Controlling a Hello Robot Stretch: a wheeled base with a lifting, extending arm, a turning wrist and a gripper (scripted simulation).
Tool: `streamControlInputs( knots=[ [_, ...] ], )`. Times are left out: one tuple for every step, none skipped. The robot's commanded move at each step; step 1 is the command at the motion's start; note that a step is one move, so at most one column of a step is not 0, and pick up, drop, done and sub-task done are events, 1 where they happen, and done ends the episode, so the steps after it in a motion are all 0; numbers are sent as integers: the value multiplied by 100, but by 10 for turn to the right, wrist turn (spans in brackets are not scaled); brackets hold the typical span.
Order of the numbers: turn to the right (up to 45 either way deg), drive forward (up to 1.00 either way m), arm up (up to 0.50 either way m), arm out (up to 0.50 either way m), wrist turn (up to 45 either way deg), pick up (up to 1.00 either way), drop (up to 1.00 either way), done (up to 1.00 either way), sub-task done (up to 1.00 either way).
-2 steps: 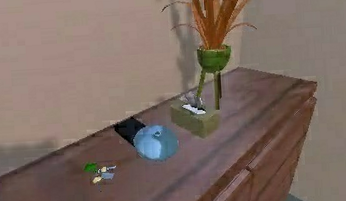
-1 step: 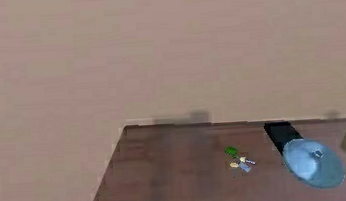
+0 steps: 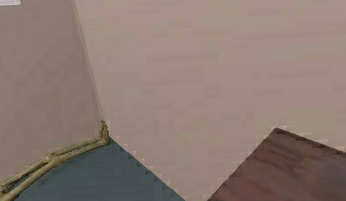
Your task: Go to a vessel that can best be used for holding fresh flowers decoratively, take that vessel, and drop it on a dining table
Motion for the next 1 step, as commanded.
streamControlInputs(
  knots=[
    [0,0,50,0,0,0,0,0,0]
  ],
)
